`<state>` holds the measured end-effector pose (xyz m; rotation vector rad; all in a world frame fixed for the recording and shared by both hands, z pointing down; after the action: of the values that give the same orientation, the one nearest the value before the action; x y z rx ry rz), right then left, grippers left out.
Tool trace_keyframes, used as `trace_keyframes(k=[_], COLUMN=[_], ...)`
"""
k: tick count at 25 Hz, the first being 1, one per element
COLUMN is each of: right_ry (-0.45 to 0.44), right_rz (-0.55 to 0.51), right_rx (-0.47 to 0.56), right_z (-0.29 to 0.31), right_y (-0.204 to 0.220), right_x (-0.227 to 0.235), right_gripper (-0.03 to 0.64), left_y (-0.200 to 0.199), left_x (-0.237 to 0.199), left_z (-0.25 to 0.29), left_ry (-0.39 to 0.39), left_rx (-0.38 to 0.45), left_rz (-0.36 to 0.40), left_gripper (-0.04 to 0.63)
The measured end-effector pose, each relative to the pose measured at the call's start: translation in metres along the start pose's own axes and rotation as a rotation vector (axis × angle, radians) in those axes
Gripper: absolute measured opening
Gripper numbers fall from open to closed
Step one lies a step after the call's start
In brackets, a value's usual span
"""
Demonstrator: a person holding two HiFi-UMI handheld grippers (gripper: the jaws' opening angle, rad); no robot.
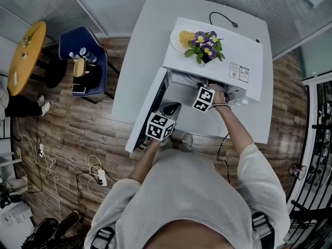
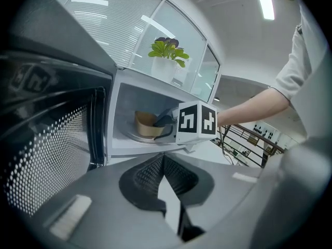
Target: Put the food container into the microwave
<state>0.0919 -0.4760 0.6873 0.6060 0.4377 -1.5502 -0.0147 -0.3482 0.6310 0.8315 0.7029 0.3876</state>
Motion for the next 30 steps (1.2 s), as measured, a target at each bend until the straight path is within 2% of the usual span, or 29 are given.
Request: trace_keyframes(k=[8,15,23,30], right_ry=[0.046,0.051,0.092,0.098], right_rz=[-0.022,0.0,0.034,0.115], right_rx=[0.013,0.027,0.023,0.044], right_z=[-0.012,-0.033,-0.056,-0.075], right_y=[-0.007,-0.012,-0.007,-0.003], right_x=[-0.006,-0.017,-0.027,-0.033], right_gripper=[0.172,0.165,0.057,0.019], left_y=[0.001,0.001,0.0,-0.002], left_x=[0.002,0.006,0.011,0.017], left_z=[-0.004,-0.009,-0.01,-0.006], left_ry=[0.005,0.01,0.022,0.036], left_rx=[0.001,0.006,0.003,-0.004], left_rz=[0.013,0.026,0.047,0.069], left_gripper=[0.011,0.011,0.011,0.011])
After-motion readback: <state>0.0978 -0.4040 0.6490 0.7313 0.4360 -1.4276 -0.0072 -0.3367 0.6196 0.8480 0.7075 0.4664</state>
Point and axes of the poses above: the fingertips, and each gripper's own axes: z forward along the fingers, x to its right, y out of its underside, the point moved 3 cm from there along -z, backward along the fingers, and after that the axes turned 6 degrees about -z, right-handed, at the moved point
